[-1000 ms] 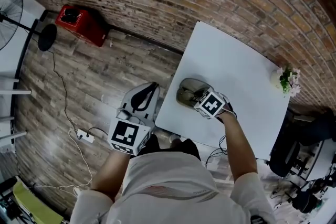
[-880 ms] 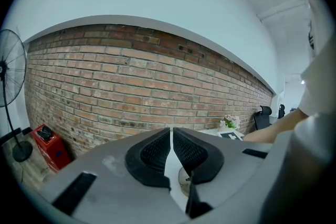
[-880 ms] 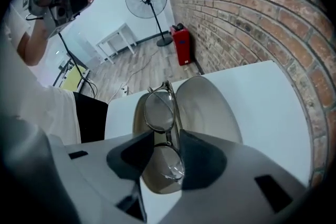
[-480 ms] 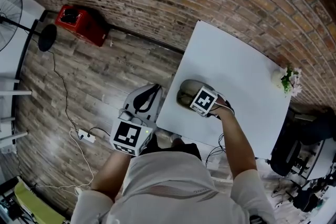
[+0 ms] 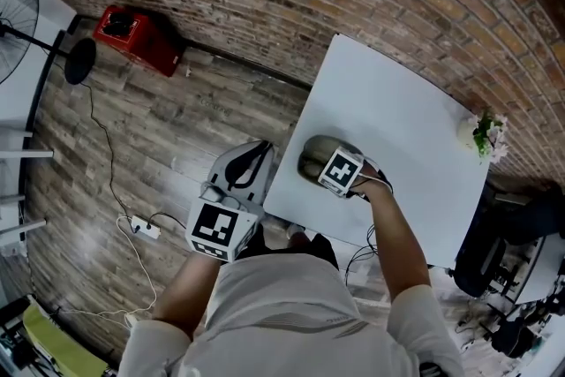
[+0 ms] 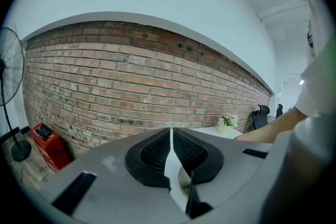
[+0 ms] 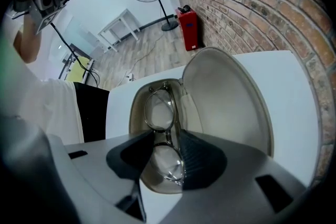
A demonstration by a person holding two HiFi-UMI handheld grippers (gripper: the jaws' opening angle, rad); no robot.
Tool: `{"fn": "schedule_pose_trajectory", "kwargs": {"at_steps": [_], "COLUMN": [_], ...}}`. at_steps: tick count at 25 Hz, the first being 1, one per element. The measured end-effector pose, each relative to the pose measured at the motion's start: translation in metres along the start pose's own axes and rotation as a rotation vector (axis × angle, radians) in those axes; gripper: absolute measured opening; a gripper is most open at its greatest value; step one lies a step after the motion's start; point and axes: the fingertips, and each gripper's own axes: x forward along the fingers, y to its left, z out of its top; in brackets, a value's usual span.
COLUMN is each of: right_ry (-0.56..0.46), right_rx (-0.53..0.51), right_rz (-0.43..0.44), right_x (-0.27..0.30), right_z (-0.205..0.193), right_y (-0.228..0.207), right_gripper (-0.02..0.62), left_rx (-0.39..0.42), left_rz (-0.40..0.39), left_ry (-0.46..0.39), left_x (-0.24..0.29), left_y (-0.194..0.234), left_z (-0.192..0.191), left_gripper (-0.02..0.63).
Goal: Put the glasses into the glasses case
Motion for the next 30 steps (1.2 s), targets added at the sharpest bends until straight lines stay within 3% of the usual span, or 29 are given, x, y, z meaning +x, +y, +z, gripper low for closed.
{"fn": "schedule_pose_trajectory", "kwargs": {"at_steps": [9,14,19,23,26,30], "right_ry": [-0.023,-0.116,-0.252,-0.418,-0.633,-0.926], "right_rx": [0.01,-0.014,0.04,0.115,0.21,0.323], "right_rz": [-0.033,-0.161,-0.261,-0.347,-0.424,-0.457], "right_x": [-0.004,-0.021,-0.047,-0.081,-0.129,-0.196], "right_z": [-0.005,0.005,0.012,0.019,0.027,0.024], "right_y": [0.007,-0.006,-0.016,-0.02,-0.022,-0.018], "right_gripper": [0.251,0.299,0.301,0.289,0.242,0.198], "left_rx": [-0.003,0.0,0.006,0.014,0.02,0.036], "left_rz": [0.015,0.007,-0.007,-0.02,-0.032,-0.051], "left_ry": [-0.015,-0.021,-0.024,-0.034,-0.048,-0.071], "left_x": [-0.006,-0.007,-0.008,-0.01,-0.01,-0.009], "left_y": [0.006,0.004,0.0,-0.004,-0.008,-0.013], "left_z": [0.005,0.007,0.009,0.014,0.021,0.032], "left_gripper": [0.028,0.028,0.028,0.028,0.028,0.028]}}
